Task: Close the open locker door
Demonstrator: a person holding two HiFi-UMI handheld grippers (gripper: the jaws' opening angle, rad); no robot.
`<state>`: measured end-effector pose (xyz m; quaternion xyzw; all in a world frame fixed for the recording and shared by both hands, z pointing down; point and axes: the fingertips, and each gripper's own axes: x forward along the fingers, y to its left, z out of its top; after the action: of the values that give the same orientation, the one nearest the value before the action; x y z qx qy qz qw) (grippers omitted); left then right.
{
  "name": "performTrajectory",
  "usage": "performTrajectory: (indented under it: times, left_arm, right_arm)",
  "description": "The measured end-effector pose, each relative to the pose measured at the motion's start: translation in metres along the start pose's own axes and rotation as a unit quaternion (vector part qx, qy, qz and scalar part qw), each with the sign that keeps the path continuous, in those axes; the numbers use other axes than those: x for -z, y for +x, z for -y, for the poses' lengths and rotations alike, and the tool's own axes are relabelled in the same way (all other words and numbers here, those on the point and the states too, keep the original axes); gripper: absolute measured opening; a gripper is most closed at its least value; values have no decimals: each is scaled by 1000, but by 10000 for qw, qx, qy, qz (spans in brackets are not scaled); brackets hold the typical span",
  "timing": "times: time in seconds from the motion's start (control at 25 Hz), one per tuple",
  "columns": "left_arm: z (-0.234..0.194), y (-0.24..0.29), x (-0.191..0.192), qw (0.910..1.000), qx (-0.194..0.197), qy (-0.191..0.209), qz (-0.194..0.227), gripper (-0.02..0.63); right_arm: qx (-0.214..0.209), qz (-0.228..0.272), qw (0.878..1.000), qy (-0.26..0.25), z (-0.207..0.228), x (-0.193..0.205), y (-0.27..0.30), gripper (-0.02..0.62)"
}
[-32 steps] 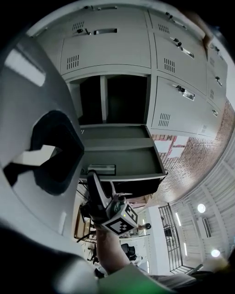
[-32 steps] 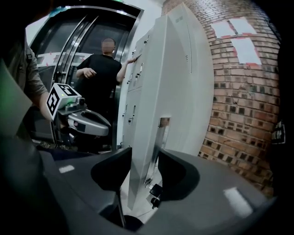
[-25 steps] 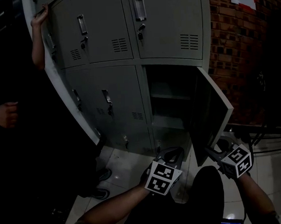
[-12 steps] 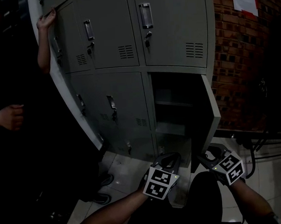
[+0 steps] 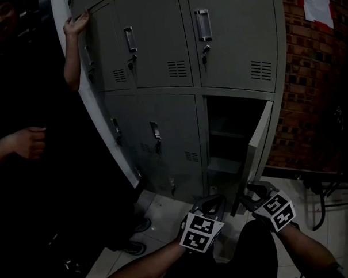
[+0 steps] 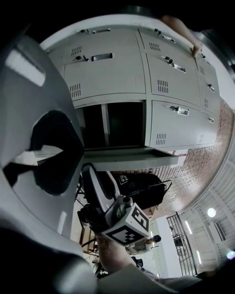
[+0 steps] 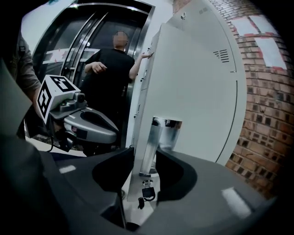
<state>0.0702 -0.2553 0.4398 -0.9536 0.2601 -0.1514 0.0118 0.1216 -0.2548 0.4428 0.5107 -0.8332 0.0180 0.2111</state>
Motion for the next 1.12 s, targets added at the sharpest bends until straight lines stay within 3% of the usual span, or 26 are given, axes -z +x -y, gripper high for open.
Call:
performTrajectory:
  times: [0.56,1.12]
  left_arm:
    - [-50,-26,11,9984,-552,-110,-35,0]
    - [-97,-42,14,9949,-978,-241,-60,0]
  right_arm:
    - [-148,92,9998,-90,1,-27,75,146]
    - [79,47,9996,-259,30,-50,148,109]
